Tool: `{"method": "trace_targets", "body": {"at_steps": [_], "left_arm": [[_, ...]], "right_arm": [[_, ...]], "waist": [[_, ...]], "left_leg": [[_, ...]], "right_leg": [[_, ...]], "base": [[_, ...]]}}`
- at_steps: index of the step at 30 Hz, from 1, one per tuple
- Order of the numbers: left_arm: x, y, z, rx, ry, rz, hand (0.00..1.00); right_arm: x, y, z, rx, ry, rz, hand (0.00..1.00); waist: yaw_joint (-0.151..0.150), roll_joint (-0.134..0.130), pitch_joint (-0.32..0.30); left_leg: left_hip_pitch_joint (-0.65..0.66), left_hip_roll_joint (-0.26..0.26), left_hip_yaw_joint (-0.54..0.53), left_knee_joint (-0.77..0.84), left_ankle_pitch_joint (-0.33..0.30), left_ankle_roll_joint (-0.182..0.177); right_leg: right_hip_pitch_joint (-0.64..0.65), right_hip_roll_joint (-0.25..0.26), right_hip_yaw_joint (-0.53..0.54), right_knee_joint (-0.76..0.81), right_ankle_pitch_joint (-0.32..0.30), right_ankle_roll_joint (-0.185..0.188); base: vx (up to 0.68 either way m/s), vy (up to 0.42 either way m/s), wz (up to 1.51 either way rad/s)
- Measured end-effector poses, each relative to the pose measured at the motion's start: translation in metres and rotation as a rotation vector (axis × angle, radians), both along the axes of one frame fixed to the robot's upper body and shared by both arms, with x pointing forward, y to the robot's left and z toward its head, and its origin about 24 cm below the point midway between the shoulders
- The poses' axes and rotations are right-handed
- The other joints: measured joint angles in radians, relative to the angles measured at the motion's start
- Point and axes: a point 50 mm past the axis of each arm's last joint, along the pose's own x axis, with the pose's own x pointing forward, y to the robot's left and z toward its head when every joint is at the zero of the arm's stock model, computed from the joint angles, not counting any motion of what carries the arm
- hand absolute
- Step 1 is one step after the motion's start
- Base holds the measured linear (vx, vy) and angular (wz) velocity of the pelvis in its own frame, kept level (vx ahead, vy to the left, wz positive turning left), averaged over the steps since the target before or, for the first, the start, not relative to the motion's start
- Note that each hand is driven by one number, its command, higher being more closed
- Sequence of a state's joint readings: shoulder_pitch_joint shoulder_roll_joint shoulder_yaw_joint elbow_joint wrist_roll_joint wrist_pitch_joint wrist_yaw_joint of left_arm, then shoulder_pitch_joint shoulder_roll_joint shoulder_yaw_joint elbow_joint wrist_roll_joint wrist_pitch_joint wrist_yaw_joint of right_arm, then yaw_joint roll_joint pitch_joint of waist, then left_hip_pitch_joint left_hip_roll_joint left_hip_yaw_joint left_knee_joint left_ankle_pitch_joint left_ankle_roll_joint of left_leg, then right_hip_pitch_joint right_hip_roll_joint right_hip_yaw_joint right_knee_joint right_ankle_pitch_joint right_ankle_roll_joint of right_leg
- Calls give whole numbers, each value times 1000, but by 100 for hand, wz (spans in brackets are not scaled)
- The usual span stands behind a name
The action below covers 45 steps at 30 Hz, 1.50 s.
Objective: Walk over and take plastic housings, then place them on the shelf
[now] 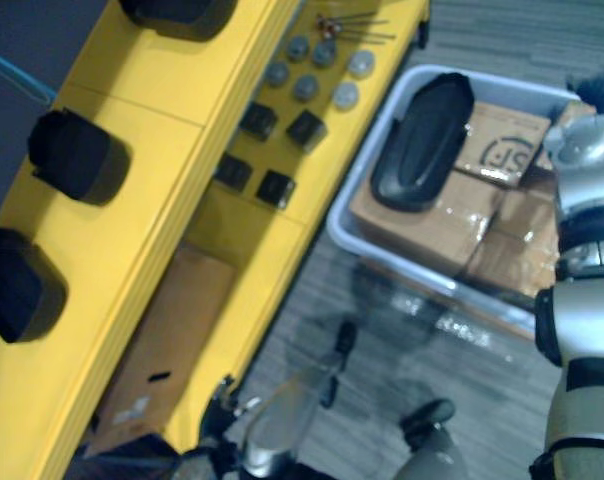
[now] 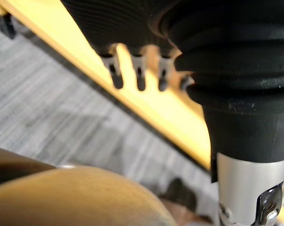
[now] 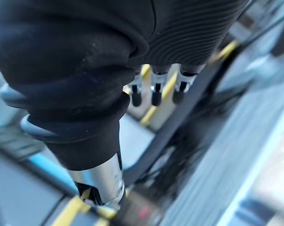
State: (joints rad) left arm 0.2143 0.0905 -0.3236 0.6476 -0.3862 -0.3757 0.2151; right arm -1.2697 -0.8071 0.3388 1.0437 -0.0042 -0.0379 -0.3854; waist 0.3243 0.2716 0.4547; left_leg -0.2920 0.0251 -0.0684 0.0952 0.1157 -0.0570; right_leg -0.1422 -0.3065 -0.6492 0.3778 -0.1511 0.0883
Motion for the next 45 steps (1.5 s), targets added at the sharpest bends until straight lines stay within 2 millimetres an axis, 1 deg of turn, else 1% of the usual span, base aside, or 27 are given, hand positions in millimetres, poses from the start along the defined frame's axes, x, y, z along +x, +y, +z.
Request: {"method": "trace_targets", "body": {"at_steps": [4, 6, 8, 9, 11, 12, 15, 17, 20, 24, 25, 31, 33, 37, 40, 43, 45], "left_arm": [[-1, 0, 0, 1, -1, -1, 0], [-2, 1, -1, 3, 0, 0, 0], [-3, 2, -3, 5, 7, 2, 0], [-3, 3, -3, 2, 7, 0, 0], [-3, 5, -3, 2, 8, 4, 0], [-3, 9, -3, 6, 9, 18, 0], [0, 12, -2, 14, 2, 14, 0], [-1, 12, -3, 14, 10, 12, 0], [-1, 12, -4, 14, 23, 11, 0], [-1, 12, -4, 19, 24, 16, 0], [0, 13, -4, 21, 27, 17, 0], [-1, 13, -5, 22, 32, 17, 0], [-1, 13, -5, 23, 33, 18, 0], [-1, 16, -5, 31, 31, 21, 0], [-1, 23, -4, 41, 28, 42, 0], [0, 24, -4, 43, 26, 49, 0], [0, 24, -3, 42, 23, 49, 0]], "right_arm": [[10, 21, -9, -62, 71, 103, 0], [16, 32, -15, -108, 146, 167, 0], [20, 41, -17, -152, 195, 206, 0], [22, 48, -17, -196, 240, 238, 0], [25, 56, -17, -249, 300, 278, 0], [27, 62, -19, -268, 332, 305, 0], [30, 64, -27, -296, 408, 328, 0], [32, 66, -35, -295, 466, 344, 0], [33, 62, -42, -268, 528, 337, 0], [32, 46, -57, -167, 654, 253, 0], [27, 28, -87, 23, 823, 201, 0], [26, 27, -91, 62, 829, 199, 0], [25, 24, -94, 79, 859, 197, 0], [22, 21, -101, 88, 953, 211, 0], [19, 15, -107, 109, 1017, 193, 0], [15, 9, -110, 133, 1080, 185, 0], [11, 3, -108, 155, 1124, 178, 0]], "waist": [[11, 0, 0], [27, -1, 1], [35, -3, 2], [45, -4, 3], [49, -9, 7], [50, -17, 12], [54, -26, 19], [66, -28, 20], [75, -30, 21], [76, -36, 26], [77, -39, 28], [75, -40, 28], [74, -43, 28], [69, -68, 23], [64, -96, 22], [62, -107, 18], [61, -108, 18]], "left_leg": [[0, -5, -1, -1, 0, 0], [0, -10, -6, -1, 1, -1], [-1, -13, -7, -1, 1, -2], [-5, -13, -8, -1, 2, -3], [-7, -13, -13, -6, 6, -8], [-5, -13, -22, -12, 9, -11], [-8, -17, -35, -17, 16, -16], [-9, -15, -36, -17, 16, -17], [-12, -15, -36, -17, 17, -17], [-24, -13, -36, -15, 19, -19], [-21, -10, -33, -15, 20, -20], [-18, -9, -31, -16, 23, -21], [-11, -8, -28, -19, 23, -21], [-1, -6, -19, -25, 23, -21], [11, -5, -8, -33, 25, -21], [12, -1, -6, -34, 25, -21], [12, 1, -6, -34, 26, -20]], "right_leg": [[-3, -9, -2, 22, -8, 0], [-3, -20, -10, 41, -21, 2], [-7, -26, -11, 55, -29, 2], [-12, -28, -11, 61, -33, -2], [-15, -30, -16, 71, -41, -2], [-15, -33, -20, 80, -48, -3], [-16, -41, -34, 97, -66, -6], [-19, -40, -35, 101, -69, -7], [-22, -39, -35, 101, -69, -8], [-35, -39, -34, 103, -69, -8], [-34, -37, -31, 104, -69, -8], [-34, -37, -28, 107, -70, -10], [-34, -37, -21, 108, -70, -10], [-36, -37, -10, 108, -69, -10], [-32, -36, -4, 105, -68, -10], [-30, -28, -2, 91, -60, -11], [-28, -25, -1, 84, -55, -11]], "base": [[-20, -26, 4], [-28, -29, 10], [-25, -21, 8], [-37, -33, 8], [-42, -44, 10], [-36, -51, 15], [-47, -43, 17], [-41, -44, 0], [-39, -25, 0], [-59, -25, -2], [-118, -56, -5], [-64, -22, -2], [-46, -12, -6], [-33, -15, -9], [-31, -14, -5], [-40, -11, -5], [-46, -5, -3]]}}
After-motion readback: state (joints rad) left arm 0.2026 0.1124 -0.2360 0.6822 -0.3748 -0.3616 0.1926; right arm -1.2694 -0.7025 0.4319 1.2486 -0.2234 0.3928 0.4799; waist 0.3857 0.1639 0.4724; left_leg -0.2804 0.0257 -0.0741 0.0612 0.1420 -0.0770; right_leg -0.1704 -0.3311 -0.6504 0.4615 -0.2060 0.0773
